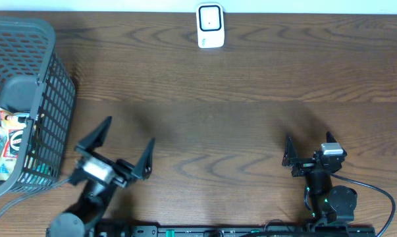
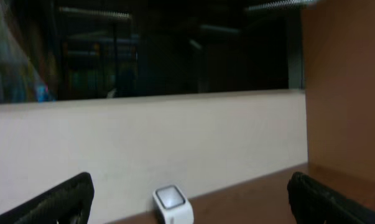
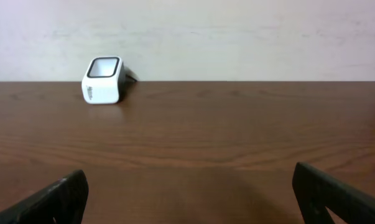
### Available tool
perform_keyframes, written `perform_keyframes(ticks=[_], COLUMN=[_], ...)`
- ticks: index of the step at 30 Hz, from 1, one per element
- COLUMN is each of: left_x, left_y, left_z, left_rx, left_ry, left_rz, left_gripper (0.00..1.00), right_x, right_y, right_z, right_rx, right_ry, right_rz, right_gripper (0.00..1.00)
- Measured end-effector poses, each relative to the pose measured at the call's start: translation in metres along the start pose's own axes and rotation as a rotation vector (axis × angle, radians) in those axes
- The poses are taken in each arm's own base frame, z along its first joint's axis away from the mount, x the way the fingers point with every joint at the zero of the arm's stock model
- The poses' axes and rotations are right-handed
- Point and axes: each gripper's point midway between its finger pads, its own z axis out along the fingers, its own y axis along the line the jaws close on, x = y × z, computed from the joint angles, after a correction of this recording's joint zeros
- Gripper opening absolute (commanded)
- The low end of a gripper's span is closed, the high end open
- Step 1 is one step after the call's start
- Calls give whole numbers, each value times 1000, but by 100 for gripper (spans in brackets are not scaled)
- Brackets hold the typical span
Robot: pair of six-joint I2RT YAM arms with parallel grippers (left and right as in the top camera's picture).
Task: Scan the item barcode
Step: 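Move the left gripper over the grey basket and lower into it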
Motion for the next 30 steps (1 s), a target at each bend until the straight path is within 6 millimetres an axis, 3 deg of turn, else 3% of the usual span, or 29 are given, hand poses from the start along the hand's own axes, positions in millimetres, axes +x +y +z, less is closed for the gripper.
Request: perform_keyframes(ticks=[2, 6, 10, 17, 23, 30], left_x=[-12, -17, -26, -38, -75, -100], left_y=[7, 24, 28, 45, 94, 200], left_z=[15, 45, 74, 98, 92, 38], left_rx=[-18, -63, -12, -27, -220, -716], left_ry=[79, 346, 531, 592, 609, 672], left_rz=[-35, -116, -157, -195, -237, -173], left_gripper=[97, 98, 98, 98, 98, 98], right_x=[0, 0, 0, 0, 0, 0], right_y=[0, 0, 0, 0, 0, 0], right_z=[0, 0, 0, 0, 0, 0], right_rx=[0, 0, 0, 0, 0, 0], right_ry=[1, 0, 0, 0, 0, 0], right_rz=[0, 0, 0, 0, 0, 0], right_gripper=[99, 99, 99, 99, 99, 99])
